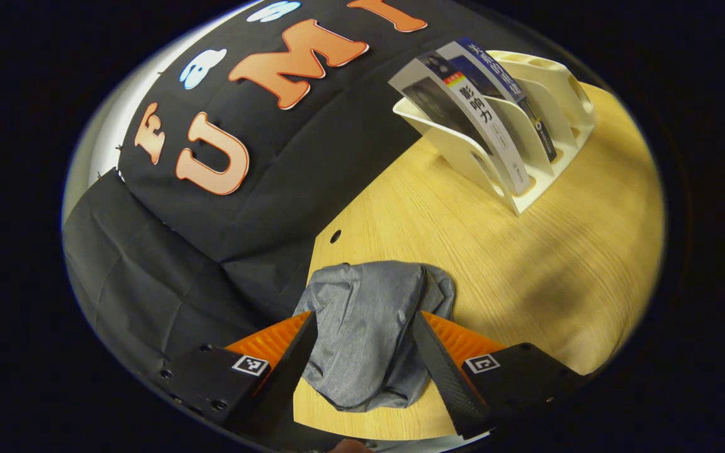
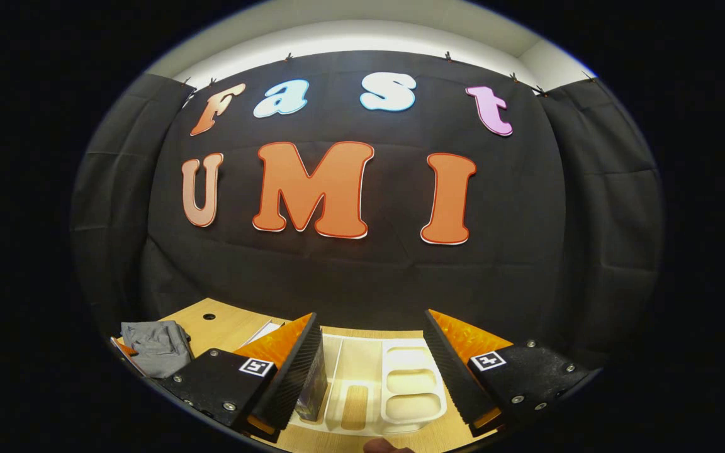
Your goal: Open the schoolbag, grab two books from the bookshelf and put them into the schoolbag.
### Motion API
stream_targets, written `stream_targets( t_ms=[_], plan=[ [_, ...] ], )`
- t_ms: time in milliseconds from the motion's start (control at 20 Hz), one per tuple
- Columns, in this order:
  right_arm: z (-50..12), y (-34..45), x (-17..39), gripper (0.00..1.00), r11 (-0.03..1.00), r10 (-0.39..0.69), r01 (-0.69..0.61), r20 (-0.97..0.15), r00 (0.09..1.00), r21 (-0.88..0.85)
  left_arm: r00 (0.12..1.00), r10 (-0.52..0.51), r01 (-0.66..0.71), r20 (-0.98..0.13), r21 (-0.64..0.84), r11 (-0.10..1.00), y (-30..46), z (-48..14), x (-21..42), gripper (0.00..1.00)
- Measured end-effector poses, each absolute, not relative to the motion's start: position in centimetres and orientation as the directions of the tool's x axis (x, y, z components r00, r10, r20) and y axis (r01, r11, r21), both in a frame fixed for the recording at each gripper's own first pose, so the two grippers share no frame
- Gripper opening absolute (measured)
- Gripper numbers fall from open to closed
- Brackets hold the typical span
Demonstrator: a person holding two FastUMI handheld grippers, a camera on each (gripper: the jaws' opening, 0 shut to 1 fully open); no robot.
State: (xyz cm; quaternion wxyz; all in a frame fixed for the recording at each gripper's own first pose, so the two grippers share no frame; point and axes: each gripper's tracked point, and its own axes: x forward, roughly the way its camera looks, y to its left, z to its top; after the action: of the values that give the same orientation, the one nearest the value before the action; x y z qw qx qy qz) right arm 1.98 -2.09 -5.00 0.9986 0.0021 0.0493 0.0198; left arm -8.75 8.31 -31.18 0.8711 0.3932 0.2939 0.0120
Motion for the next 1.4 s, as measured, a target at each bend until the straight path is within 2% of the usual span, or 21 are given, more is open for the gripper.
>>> stream_targets(
  t_ms=[350,450,600,750,800,900,950,1000,1150,1250,1300,1350,1400],
  plan=[
    [-4.6,-2.1,2.0,0.98,0.999,0.037,-0.038,-0.084,0.996,-0.003,0.799,0.328,0.232,-0.505,0.761,0.606,10.4,-33.2,-9.3,0.95],
    [-4.7,-2.2,2.0,0.98,0.999,0.034,-0.034,-0.085,0.996,-0.003,0.797,0.358,0.215,-0.487,0.782,0.585,10.8,-33.1,-9.2,0.95],
    [-4.8,-2.5,1.8,0.98,1.000,0.028,-0.029,-0.090,0.996,-0.006,0.776,0.418,0.177,-0.473,0.799,0.575,12.6,-33.6,-9.0,0.89],
    [-4.6,-2.8,1.7,0.98,1.000,0.019,-0.020,-0.087,0.996,-0.012,0.781,0.476,0.092,-0.404,0.829,0.552,13.7,-32.7,-8.7,0.88],
    [-4.5,-2.9,1.6,0.98,1.000,0.012,-0.014,-0.086,0.996,-0.015,0.792,0.480,0.073,-0.378,0.838,0.541,13.7,-32.1,-8.4,0.84],
    [-4.3,-3.1,1.5,0.97,1.000,0.000,-0.002,-0.084,0.996,-0.017,0.809,0.472,0.063,-0.351,0.849,0.524,13.8,-31.4,-7.5,0.83],
    [-4.2,-3.1,1.5,0.98,1.000,-0.006,0.005,-0.084,0.996,-0.016,0.807,0.463,0.074,-0.365,0.842,0.535,14.1,-31.9,-7.1,0.83],
    [-4.2,-3.0,1.5,0.97,1.000,-0.012,0.011,-0.086,0.996,-0.014,0.803,0.455,0.087,-0.384,0.832,0.548,14.4,-32.3,-6.7,0.79],
    [-3.5,-2.7,1.2,0.98,0.999,-0.035,0.035,-0.079,0.996,-0.012,0.803,0.437,0.111,-0.406,0.822,0.559,15.3,-32.7,-5.2,0.78],
    [-3.1,-2.2,1.1,0.97,0.999,-0.051,0.049,-0.072,0.996,-0.022,0.811,0.415,0.121,-0.412,0.813,0.570,15.8,-32.6,-4.5,0.71],
    [-3.1,-1.9,1.0,0.97,0.998,-0.057,0.055,-0.073,0.996,-0.030,0.817,0.403,0.123,-0.413,0.807,0.578,16.0,-32.3,-4.2,0.56],
    [-2.9,-1.7,1.0,0.97,0.997,-0.066,0.064,-0.073,0.995,-0.038,0.825,0.386,0.125,-0.412,0.800,0.587,16.2,-31.9,-4.0,0.59],
    [-2.7,-1.4,0.9,0.97,0.996,-0.075,0.072,-0.072,0.995,-0.043,0.831,0.368,0.131,-0.417,0.790,0.598,16.5,-31.6,-3.6,0.47]
  ],
)
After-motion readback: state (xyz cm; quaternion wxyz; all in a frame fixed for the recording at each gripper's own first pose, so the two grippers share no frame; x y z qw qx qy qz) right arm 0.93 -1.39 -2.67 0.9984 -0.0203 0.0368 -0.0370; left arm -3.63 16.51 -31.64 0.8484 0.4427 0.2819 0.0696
